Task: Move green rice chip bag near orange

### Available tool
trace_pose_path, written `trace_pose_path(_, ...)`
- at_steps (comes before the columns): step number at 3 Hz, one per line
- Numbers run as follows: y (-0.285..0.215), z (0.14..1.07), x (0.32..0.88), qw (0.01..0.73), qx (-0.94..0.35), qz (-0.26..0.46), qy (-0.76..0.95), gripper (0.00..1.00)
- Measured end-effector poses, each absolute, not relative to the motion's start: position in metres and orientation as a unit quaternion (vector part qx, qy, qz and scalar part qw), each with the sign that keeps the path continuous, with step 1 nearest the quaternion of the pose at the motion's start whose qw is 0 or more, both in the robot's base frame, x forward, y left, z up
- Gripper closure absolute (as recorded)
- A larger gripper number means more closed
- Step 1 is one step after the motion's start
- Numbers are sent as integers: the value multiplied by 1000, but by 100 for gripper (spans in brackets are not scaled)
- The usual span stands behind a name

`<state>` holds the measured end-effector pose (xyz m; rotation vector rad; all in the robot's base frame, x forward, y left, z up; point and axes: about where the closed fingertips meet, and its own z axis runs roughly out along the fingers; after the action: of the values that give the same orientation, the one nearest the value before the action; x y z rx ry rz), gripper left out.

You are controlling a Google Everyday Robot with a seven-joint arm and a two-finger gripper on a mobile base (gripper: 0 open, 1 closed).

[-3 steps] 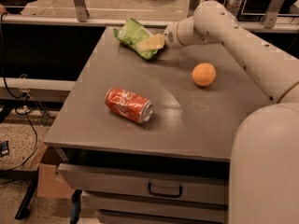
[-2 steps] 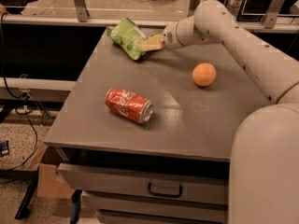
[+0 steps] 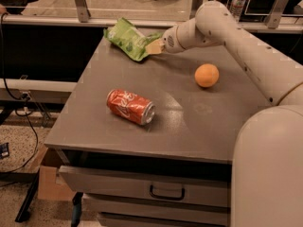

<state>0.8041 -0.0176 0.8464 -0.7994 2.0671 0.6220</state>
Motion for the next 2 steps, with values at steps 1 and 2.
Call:
trace_pose_path(1, -18, 847, 805, 407, -321, 244, 820, 100)
trace_pose_path(2, -33, 856, 810, 419, -307, 229, 823, 100)
